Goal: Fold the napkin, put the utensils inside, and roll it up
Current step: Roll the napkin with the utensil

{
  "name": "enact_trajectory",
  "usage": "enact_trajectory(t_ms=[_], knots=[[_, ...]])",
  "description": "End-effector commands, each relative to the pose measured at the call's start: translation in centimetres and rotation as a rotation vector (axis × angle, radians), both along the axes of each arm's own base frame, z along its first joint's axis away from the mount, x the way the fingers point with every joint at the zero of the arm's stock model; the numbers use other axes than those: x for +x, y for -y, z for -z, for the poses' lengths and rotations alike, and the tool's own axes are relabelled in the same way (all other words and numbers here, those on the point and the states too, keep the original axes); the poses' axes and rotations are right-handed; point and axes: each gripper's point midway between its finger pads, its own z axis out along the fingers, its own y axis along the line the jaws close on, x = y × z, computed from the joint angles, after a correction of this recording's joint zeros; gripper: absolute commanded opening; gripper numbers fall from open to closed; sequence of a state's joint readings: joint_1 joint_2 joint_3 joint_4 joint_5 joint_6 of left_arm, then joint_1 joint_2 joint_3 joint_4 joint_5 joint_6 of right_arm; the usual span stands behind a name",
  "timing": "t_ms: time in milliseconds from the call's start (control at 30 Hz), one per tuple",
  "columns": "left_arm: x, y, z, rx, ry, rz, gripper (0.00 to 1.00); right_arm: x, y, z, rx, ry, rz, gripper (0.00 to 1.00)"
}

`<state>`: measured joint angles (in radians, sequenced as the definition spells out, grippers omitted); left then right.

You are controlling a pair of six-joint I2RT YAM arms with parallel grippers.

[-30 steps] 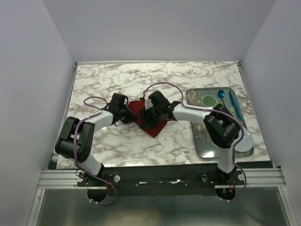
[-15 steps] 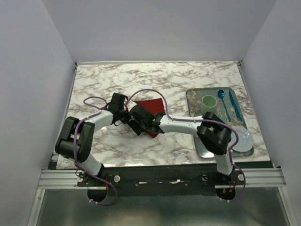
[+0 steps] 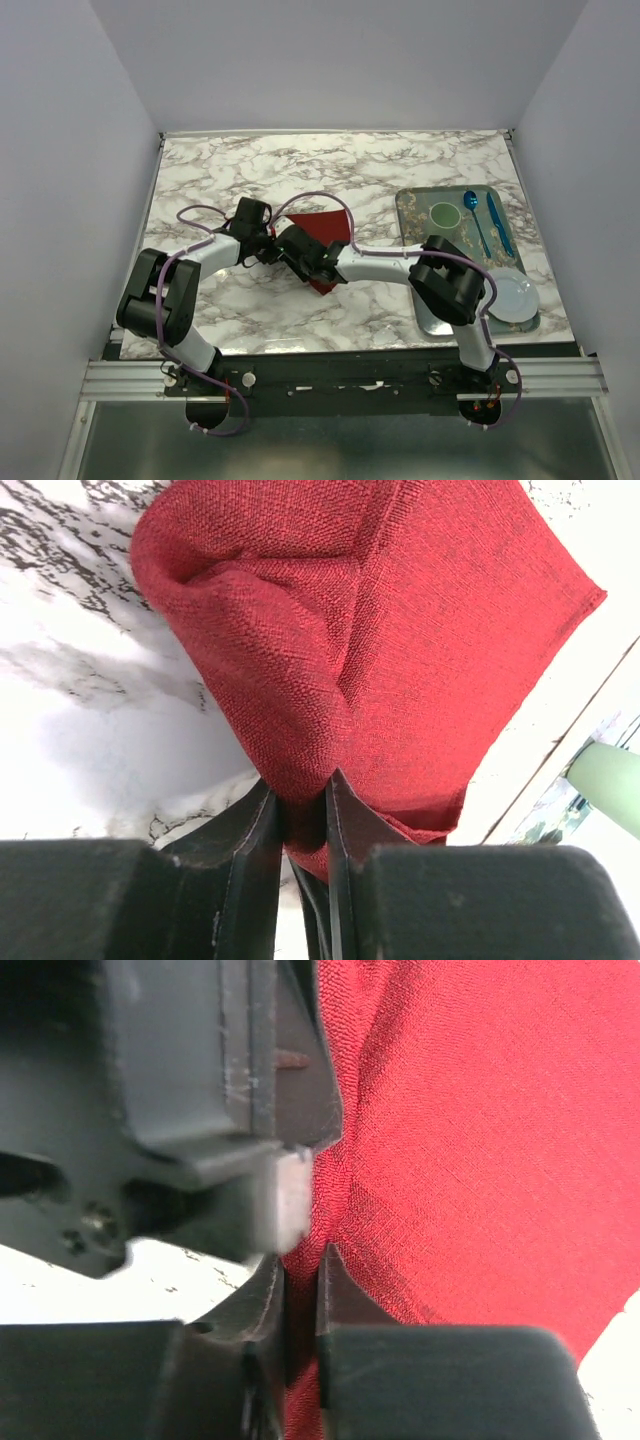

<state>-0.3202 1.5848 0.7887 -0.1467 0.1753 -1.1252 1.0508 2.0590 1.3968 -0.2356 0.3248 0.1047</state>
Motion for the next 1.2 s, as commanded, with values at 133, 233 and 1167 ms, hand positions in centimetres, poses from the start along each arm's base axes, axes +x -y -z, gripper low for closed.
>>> enact_trajectory(t_ms=[133, 233, 1167], knots=[[-0.7, -2.5, -1.5, 0.091, 0.056, -0.004, 0.67, -0.7, 0.8, 1.3, 0.224, -0.254, -0.022, 0.04], [-0.4, -3.0, -3.1, 0.113, 0.110, 0.000, 0.78, -0.9, 0.9, 1.9, 0.352, -0.385, -0.037, 0.03], [1.1, 0.1, 0.3, 0.022, 0.072, 0.047, 0.77, -2.5, 1.1, 3.4, 0.723, -0.978, -0.076, 0.04]])
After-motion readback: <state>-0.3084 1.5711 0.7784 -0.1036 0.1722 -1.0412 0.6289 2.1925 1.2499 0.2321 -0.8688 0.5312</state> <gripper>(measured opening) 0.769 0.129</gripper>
